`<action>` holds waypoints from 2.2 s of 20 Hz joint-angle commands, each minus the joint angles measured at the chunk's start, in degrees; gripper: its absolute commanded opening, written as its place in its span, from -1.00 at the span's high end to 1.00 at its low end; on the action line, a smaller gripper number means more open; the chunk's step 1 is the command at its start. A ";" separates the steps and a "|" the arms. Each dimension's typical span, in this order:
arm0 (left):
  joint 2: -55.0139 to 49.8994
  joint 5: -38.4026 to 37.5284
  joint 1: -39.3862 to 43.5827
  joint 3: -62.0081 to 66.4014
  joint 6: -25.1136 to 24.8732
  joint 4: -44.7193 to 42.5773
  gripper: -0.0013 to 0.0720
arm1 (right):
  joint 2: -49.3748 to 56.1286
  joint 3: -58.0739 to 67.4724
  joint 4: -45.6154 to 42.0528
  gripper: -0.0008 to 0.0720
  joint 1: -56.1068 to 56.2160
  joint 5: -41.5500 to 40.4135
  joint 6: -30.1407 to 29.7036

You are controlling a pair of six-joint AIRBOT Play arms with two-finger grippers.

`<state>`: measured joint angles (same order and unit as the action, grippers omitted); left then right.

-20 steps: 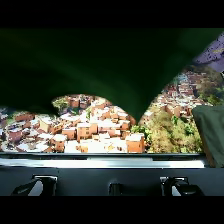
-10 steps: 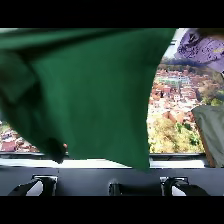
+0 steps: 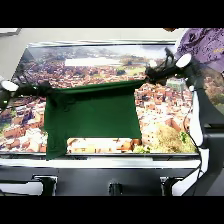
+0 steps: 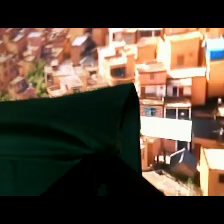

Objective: Fold the clothes and pants, and hang the long-sleeved shirts on hangers.

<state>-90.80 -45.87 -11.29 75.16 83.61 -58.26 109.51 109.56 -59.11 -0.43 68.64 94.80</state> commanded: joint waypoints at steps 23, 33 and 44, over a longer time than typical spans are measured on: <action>4.96 -29.57 -16.81 12.02 -0.35 0.72 -0.95 | -7.34 -4.26 0.09 -0.01 -7.50 23.93 -13.77; 20.74 -26.56 -26.47 -19.39 -2.86 1.68 -0.89 | -25.75 -59.10 11.17 -0.18 -12.87 9.01 -28.28; 20.68 -25.24 -26.49 -19.89 -2.84 1.68 -0.89 | -25.22 -64.94 12.02 -0.18 1.44 -4.66 -25.92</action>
<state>-70.19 -71.29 -37.74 55.42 80.82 -56.53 84.03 45.21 -44.93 -2.74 67.90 66.74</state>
